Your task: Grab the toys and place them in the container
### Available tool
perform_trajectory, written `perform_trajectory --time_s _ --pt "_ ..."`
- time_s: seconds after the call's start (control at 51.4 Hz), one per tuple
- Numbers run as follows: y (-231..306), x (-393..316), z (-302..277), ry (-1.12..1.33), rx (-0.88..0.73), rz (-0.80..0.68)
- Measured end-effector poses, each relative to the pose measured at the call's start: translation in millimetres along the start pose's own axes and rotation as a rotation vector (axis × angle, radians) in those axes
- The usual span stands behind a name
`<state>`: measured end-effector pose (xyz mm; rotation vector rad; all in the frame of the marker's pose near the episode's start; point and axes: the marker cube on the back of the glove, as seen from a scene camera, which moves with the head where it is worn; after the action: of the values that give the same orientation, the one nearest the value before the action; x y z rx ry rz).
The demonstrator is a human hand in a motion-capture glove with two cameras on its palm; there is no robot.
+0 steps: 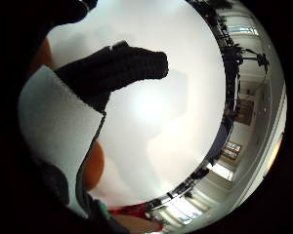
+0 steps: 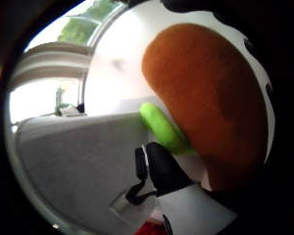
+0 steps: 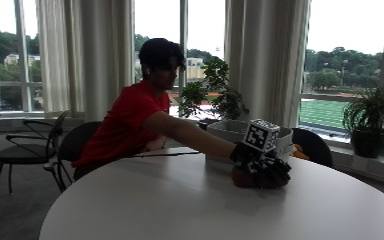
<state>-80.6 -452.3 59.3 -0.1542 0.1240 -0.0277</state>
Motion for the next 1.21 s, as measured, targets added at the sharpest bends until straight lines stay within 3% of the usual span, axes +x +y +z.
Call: perform_trajectory --time_s 0.467,0.72,0.876,1.207 --pt "1.0 -14.1 13.4 0.113 -0.103 -0.063" --pt "10.1 -11.8 16.1 0.117 0.122 -0.018" --pt "23.9 -4.3 6.2 0.155 0.131 0.011" --pt "86.0 6.0 -103.6 0.111 0.278 0.029"
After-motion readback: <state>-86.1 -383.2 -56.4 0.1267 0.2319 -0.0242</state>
